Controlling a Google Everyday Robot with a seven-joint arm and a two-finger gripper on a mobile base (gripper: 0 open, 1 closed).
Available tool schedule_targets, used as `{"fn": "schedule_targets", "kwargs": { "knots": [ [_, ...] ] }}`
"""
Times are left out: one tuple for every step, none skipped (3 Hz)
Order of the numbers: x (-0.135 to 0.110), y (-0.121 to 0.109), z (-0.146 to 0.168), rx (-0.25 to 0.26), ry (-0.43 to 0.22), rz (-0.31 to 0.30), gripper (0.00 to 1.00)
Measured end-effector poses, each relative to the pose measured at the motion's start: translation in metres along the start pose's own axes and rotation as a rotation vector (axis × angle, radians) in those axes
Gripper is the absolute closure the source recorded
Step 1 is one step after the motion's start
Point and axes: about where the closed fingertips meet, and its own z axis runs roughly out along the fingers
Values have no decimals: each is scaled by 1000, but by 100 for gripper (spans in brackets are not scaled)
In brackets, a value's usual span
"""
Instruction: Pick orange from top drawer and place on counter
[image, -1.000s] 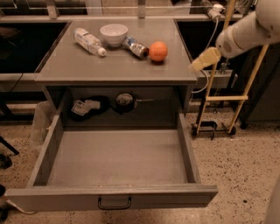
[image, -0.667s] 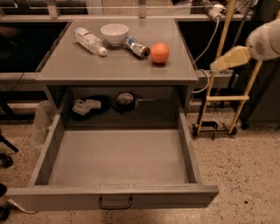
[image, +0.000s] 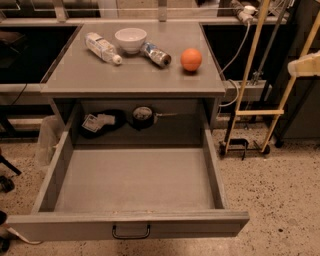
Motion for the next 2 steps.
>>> {"fn": "schedule_targets", "kwargs": {
  "knots": [
    [22,10,-15,37,11,8,0],
    [23,11,-13,34,12,7,0]
  ]
}}
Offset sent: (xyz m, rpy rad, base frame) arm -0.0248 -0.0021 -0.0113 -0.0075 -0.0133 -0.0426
